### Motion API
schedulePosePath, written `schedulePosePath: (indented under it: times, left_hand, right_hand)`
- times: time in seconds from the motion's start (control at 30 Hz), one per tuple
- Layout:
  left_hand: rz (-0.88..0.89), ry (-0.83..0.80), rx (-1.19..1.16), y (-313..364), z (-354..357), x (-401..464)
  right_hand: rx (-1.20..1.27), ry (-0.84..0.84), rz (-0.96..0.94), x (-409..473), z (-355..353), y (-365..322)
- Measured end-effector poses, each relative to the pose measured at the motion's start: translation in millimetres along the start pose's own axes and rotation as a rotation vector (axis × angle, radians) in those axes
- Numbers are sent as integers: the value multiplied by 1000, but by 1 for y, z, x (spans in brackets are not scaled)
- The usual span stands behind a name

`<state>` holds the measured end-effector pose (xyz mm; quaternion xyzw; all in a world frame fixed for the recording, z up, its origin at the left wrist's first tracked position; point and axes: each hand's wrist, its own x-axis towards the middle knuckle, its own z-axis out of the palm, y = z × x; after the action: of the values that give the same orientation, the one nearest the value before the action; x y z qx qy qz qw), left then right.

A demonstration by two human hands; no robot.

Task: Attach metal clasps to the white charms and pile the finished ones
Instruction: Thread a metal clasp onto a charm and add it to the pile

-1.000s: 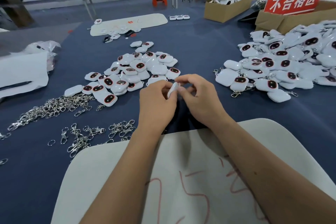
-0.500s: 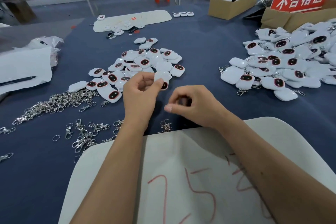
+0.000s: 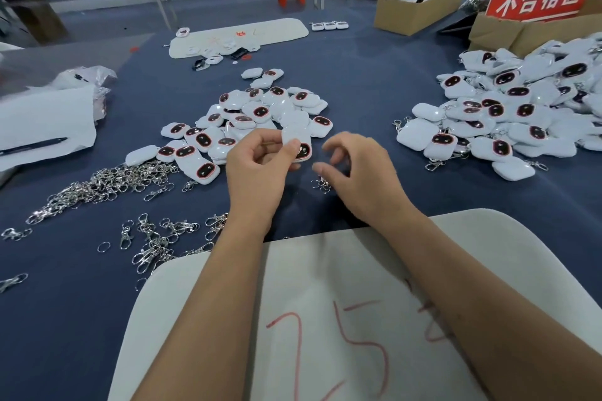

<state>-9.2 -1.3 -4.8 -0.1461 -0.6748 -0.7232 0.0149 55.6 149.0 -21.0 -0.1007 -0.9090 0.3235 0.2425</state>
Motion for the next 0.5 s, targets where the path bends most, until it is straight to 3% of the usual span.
schedulePosePath:
  times: [0.1, 0.23, 0.33, 0.4, 0.5]
  left_hand:
    - [27, -137, 8, -1, 3, -2]
    - [24, -241, 60, -2, 11, -5]
    - [156, -162, 399, -5, 11, -5]
    - [228, -212, 665, -5, 10, -6]
    - [196, -333, 855, -5, 8, -7]
  right_hand:
    - [348, 34, 34, 1, -6, -1]
    - [510, 113, 64, 1, -9, 3]
    - [725, 264, 265, 4, -9, 4]
    - [880, 329, 379, 6, -12, 3]
    - [861, 329, 384, 5, -14, 5]
